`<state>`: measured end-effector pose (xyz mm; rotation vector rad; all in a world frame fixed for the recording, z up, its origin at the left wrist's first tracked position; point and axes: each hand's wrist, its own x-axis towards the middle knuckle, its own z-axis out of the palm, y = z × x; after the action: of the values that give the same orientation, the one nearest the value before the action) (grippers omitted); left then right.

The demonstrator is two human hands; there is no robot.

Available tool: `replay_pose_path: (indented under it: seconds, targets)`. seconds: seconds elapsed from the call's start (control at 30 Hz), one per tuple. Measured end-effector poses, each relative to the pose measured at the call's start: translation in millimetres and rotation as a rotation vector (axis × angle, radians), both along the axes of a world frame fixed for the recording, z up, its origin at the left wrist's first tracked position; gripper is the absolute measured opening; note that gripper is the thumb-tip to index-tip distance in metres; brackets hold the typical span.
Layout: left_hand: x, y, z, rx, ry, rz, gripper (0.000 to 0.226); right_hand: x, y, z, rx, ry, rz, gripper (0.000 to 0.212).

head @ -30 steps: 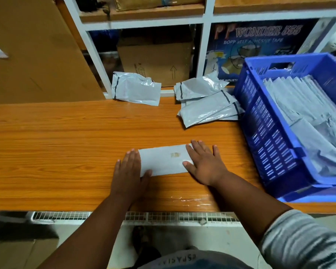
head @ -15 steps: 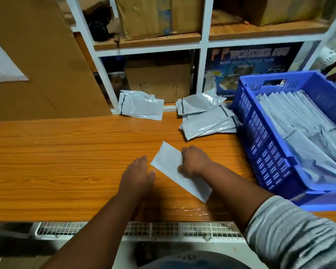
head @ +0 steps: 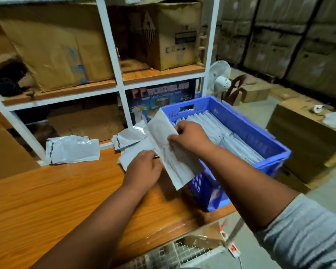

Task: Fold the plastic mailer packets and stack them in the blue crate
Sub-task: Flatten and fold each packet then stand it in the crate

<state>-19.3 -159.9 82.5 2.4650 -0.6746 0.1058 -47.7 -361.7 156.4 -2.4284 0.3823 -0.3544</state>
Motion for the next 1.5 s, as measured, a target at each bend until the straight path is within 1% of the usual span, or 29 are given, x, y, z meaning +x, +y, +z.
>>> replay_pose_path:
  seconds: [0.1,0.2,0.27,0.33,0.4,0.5,0.6,0.67,0.73,0.77,0.83,0.93,0.97,1.0,1.03,1.07,1.1,1.13,1.17,1.2,1.23,1.27,1.3,1.33,1.37,1.4,1.47,1.5]
  targets:
    - [-3.7,-45.0,19.2,-0.042,0.005,-0.052,0.036,-13.3,-48.2,22.8,-0.044,-0.030,-0.116,0.032]
    - [-3.3,-83.1,23.6,-0.059,0.020,-0.119,0.038,-22.3,-98.3,24.6,-0.114,0.046,-0.230,0.028]
    - [-3.5,-101.4,15.9,0.016,0.077,-0.138,0.052,-26.5,-124.4,13.0,-0.199,0.121,-0.278,0.025]
    - [-5.7,-112.5,0.3,0.170,0.139,-0.142,0.071,-29.9,-143.4,-3.4,-0.238,0.196,-0.295,0.022]
    - [-9.7,-116.2,-15.7,0.286,0.148,-0.152,0.081,-30.5,-153.7,-20.2,-0.274,0.342,-0.267,0.028]
    - [-12.5,-117.3,-27.8,0.282,0.149,-0.158,0.079,-26.4,-158.0,-41.8,-0.334,0.595,-0.172,0.031]
    - [-14.0,-117.3,-27.9,0.291,0.131,-0.166,0.078,-14.8,-157.2,-56.5,-0.414,0.789,-0.089,0.041]
    - [-16.0,-115.4,-26.2,0.303,0.106,-0.158,0.078,-4.9,-159.9,-64.6,-0.461,0.925,0.009,0.037]
    - [-19.3,-114.8,-26.2,0.305,0.105,-0.148,0.077,0.1,-162.0,-68.9,-0.444,1.002,0.074,0.029]
    - [-20.7,-115.2,-26.6,0.307,0.107,-0.145,0.076,1.5,-163.4,-68.6,-0.451,0.985,0.105,0.024]
    - [-22.1,-116.2,-26.2,0.315,0.095,-0.140,0.076,4.0,-169.5,-63.5,-0.550,0.934,0.198,0.018]
    - [-21.7,-116.8,-27.2,0.314,0.087,-0.134,0.076,12.7,-177.6,-56.7,-0.751,0.946,0.245,0.034]
    - [-22.0,-117.3,-27.8,0.311,0.081,-0.132,0.076,14.8,-179.8,-55.9,-0.855,0.900,0.228,0.042]
    - [-22.6,-117.3,-28.3,0.308,0.074,-0.128,0.076,16.3,-180.4,-54.8,-0.974,0.789,0.198,0.052]
    - [-23.0,-117.5,-29.0,0.303,0.068,-0.123,0.076,15.8,-177.9,-53.5,-1.080,0.628,0.189,0.061]
    - [-22.8,-117.5,-29.8,0.295,0.064,-0.119,0.076,15.9,-173.9,-54.4,-1.172,0.461,0.220,0.066]
    - [-23.2,-117.9,-30.2,0.286,0.057,-0.120,0.075,13.6,-167.9,-55.8,-1.256,0.311,0.301,0.066]
    - [-23.2,-117.8,-30.6,0.279,0.053,-0.119,0.075,11.9,-161.2,-59.5,-1.306,0.216,0.406,0.067]
    - [-23.0,-117.6,-31.2,0.276,0.053,-0.117,0.075,9.8,-156.3,-67.0,-1.316,0.238,0.515,0.072]
    - [-23.3,-117.4,-31.5,0.273,0.058,-0.119,0.075,7.6,-155.7,-78.8,-1.308,0.357,0.580,0.085]
    - [-23.8,-117.6,-31.9,0.269,0.062,-0.121,0.076,3.1,-156.4,-88.9,-1.319,0.537,0.597,0.101]
    - [-24.2,-117.6,-32.1,0.267,0.063,-0.122,0.076,-0.6,-161.0,-102.8,-1.336,0.701,0.618,0.110]
    - [-24.6,-117.5,-32.2,0.267,0.060,-0.118,0.076,-3.8,-163.7,-112.3,-1.350,0.808,0.668,0.107]
    - [-24.7,-117.5,-32.4,0.269,0.053,-0.112,0.076,-4.6,-164.9,-117.7,-1.354,0.880,0.746,0.097]
    - [-24.4,-117.8,-33.0,0.269,0.043,-0.106,0.076,-2.6,-164.8,-119.9,-1.350,0.912,0.847,0.090]
    - [-24.1,-118.1,-33.6,0.270,0.036,-0.103,0.076,1.7,-165.2,-122.0,-1.325,0.906,0.945,0.090]
    - [-23.9,-118.8,-35.6,0.264,0.039,-0.110,0.076,9.0,-168.4,-122.4,-1.288,0.901,1.059,0.097]
    - [-24.4,-119.1,-36.4,0.258,0.047,-0.113,0.076,10.5,-172.0,-121.5,-1.287,0.888,1.072,0.099]
